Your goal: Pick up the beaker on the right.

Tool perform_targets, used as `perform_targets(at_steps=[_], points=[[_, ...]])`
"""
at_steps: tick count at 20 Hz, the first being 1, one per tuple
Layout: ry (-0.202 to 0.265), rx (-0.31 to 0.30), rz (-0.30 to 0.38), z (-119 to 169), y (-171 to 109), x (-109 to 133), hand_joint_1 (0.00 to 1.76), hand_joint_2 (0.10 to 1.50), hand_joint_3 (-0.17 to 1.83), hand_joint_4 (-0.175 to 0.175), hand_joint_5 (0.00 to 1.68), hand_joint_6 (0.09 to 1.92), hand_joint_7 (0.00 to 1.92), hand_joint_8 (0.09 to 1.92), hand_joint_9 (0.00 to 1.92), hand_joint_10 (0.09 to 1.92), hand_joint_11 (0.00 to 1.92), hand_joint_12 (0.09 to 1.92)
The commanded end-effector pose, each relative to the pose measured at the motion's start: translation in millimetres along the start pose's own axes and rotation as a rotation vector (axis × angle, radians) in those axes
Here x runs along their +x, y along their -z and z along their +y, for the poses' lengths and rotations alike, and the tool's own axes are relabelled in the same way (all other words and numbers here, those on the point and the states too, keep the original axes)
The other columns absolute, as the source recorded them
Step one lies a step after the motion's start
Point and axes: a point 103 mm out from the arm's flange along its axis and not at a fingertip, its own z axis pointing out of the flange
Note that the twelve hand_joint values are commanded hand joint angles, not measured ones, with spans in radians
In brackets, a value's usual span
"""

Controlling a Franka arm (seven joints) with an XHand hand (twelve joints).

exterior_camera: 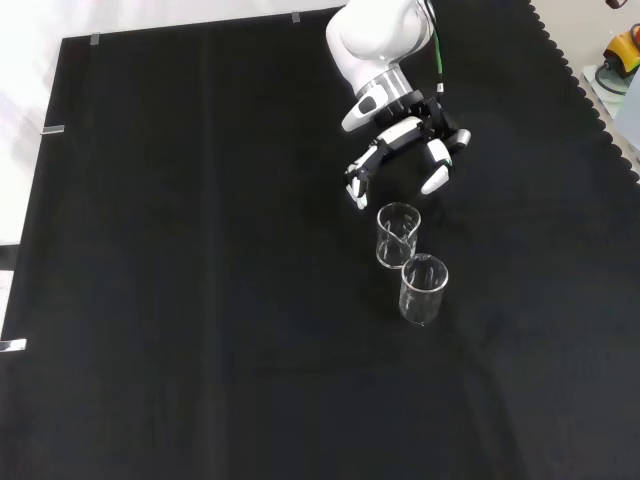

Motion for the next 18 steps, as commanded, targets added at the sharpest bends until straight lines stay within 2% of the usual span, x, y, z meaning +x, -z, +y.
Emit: perform_targets(at_steps=[1, 7, 18], points=[[0.01, -0.014, 0.02, 7.2, -7.8, 6.3, 1.04, 0.3, 1.23, -0.07, 0.25, 0.37, 0.4, 0.71, 0.53, 0.6, 0.25, 1.28], [0.01, -0.028, 0.02, 6.9, -8.0, 7.1, 1.03, 0.3, 1.23, -0.065, 0.27, 0.3, 0.36, 0.7, 0.5, 0.59, 0.3, 1.28], [0.016, -0.015, 0.019, 3.4, -15.7, 3.1, 1.02, 0.29, 1.23, -0.058, 0.3, 0.19, 0.29, 0.67, 0.39, 0.61, 0.03, 1.33]])
